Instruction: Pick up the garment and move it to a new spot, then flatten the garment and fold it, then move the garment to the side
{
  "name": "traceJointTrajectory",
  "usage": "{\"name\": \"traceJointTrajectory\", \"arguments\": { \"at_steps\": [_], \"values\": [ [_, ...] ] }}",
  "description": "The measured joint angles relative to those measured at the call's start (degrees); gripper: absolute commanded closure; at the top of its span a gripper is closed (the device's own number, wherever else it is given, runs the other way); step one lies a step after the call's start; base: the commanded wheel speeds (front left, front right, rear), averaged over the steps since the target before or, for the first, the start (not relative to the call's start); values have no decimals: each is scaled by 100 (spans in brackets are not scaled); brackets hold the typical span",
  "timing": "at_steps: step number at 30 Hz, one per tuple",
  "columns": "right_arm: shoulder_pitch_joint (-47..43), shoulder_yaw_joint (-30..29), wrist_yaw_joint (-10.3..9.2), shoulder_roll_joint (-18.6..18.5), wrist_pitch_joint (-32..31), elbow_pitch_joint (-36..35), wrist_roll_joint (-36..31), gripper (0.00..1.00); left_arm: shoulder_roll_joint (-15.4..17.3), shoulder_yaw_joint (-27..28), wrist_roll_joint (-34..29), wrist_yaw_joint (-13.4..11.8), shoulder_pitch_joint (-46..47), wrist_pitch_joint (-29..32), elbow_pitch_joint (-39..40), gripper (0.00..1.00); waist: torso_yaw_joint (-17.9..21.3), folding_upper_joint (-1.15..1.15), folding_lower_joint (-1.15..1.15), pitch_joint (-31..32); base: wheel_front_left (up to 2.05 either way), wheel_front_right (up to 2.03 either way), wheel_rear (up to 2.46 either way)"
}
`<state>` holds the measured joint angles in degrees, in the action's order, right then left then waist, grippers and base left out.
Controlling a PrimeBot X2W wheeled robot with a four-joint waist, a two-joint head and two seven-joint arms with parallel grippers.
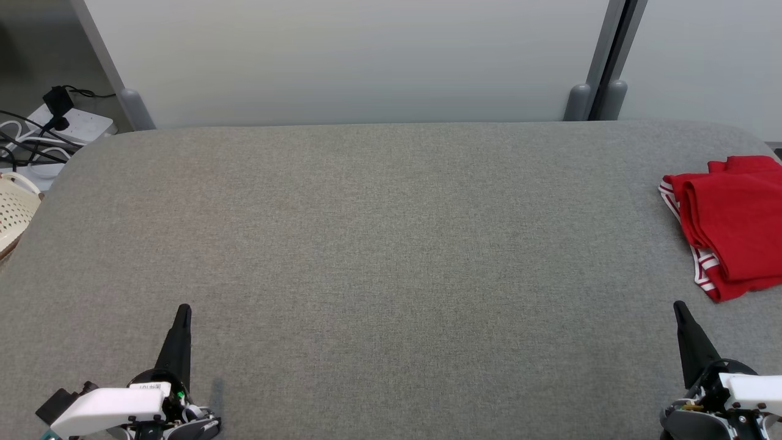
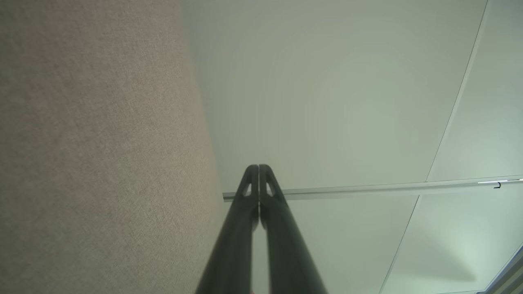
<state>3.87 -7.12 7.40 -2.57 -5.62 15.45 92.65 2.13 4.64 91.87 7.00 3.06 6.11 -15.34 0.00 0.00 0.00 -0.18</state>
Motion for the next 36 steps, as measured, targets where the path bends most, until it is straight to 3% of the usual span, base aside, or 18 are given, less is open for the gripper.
{"name": "traceJointTrajectory", "arguments": {
  "at_steps": [36],
  "values": [
    [2,-14,0,9,-16,1,-1,100,0,0,0,0,0,0,0,100,0,0,0,0,0,0,0]
  ]
}}
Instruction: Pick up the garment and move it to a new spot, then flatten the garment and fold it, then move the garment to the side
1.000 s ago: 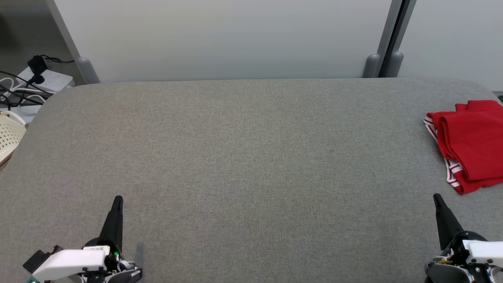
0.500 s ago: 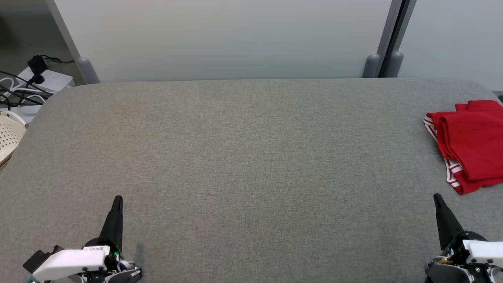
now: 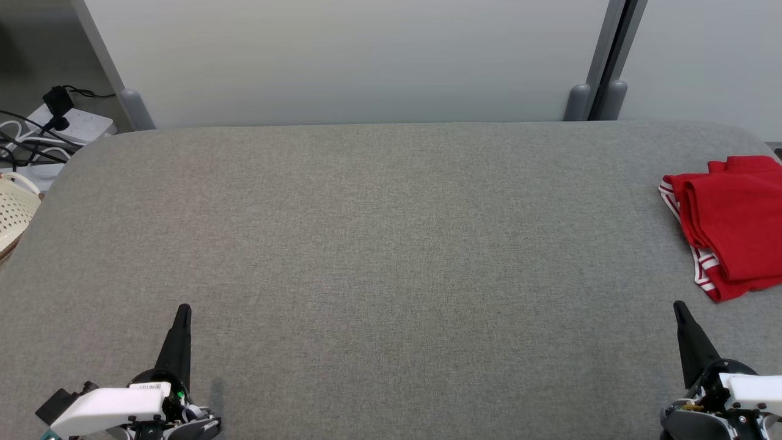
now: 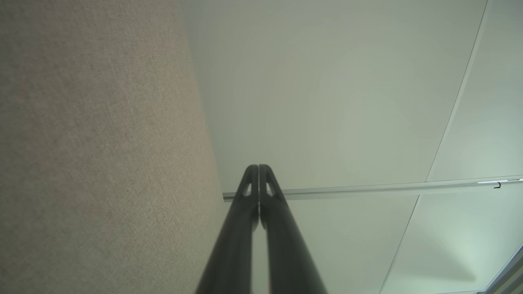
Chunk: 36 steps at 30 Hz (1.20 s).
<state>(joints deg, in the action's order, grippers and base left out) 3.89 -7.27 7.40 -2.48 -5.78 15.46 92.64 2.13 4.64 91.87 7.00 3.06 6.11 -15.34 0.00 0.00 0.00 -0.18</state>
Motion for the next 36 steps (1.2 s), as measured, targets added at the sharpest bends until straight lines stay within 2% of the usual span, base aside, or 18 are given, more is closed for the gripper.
{"name": "traceJointTrajectory", "arguments": {
  "at_steps": [36],
  "values": [
    [1,-12,0,5,-1,2,-1,100,0,0,0,0,1,0,-1,100,0,0,0,0,0,0,0]
  ]
}}
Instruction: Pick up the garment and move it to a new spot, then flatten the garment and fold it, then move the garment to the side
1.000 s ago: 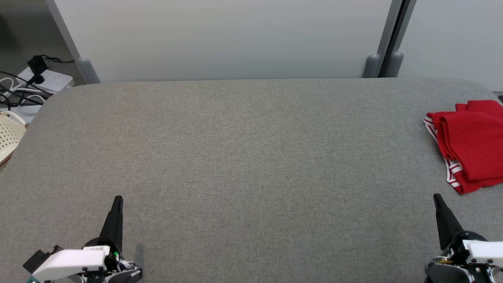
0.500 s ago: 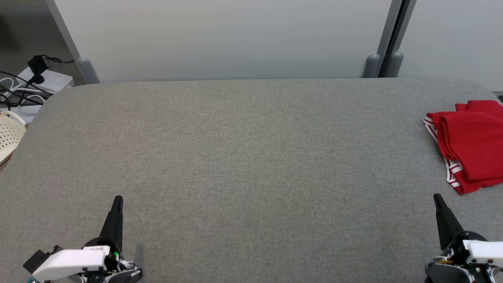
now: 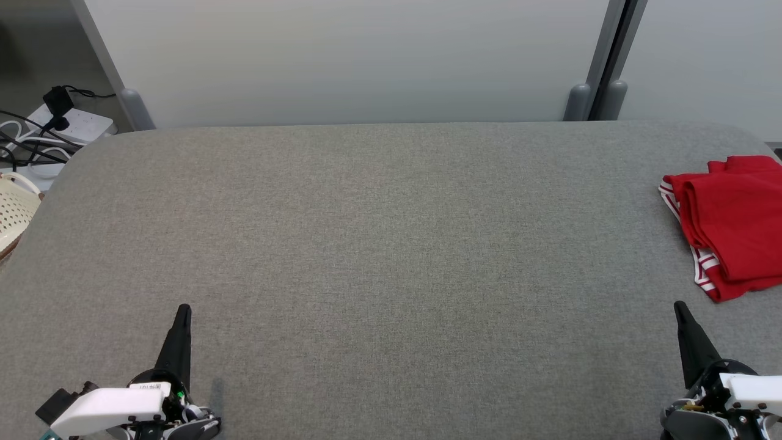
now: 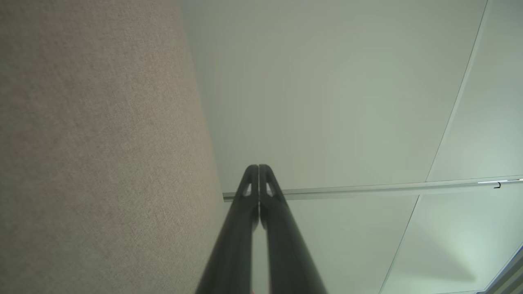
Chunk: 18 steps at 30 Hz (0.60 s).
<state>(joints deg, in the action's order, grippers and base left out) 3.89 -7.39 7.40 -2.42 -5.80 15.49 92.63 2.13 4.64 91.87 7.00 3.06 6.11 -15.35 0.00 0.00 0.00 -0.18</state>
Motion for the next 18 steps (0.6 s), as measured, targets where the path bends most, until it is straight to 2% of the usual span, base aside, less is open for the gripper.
{"name": "traceJointTrajectory", "arguments": {
  "at_steps": [18],
  "values": [
    [0,-3,0,3,0,2,-8,100,0,0,0,0,0,0,0,100,0,0,0,0,0,0,0]
  ]
}}
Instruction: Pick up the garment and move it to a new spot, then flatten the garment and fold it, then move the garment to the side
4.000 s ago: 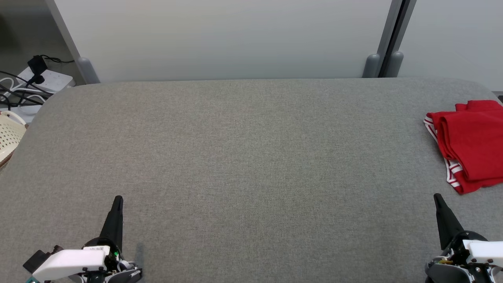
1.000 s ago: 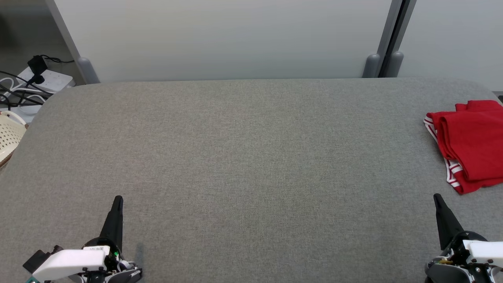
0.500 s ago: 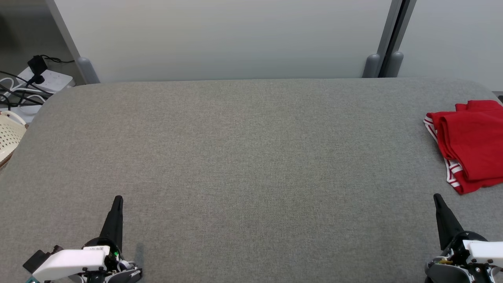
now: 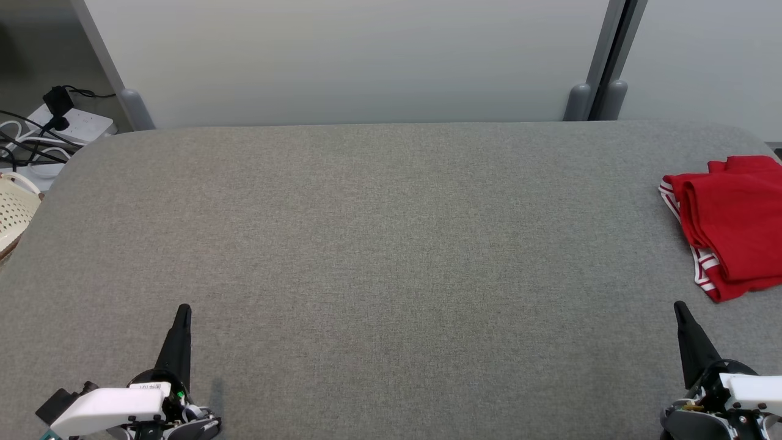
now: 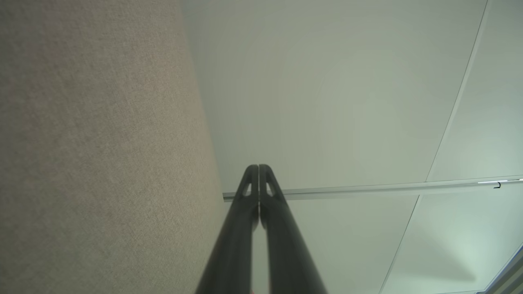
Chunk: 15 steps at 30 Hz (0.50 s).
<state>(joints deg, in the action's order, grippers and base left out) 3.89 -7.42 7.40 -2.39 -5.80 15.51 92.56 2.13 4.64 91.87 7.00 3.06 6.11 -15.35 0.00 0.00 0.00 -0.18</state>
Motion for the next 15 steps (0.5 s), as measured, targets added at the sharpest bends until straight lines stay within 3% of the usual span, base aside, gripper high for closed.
{"name": "traceJointTrajectory", "arguments": {
  "at_steps": [15],
  "values": [
    [1,-5,0,1,-1,1,0,100,0,0,0,0,0,0,0,100,0,0,0,0,0,0,0]
  ]
}}
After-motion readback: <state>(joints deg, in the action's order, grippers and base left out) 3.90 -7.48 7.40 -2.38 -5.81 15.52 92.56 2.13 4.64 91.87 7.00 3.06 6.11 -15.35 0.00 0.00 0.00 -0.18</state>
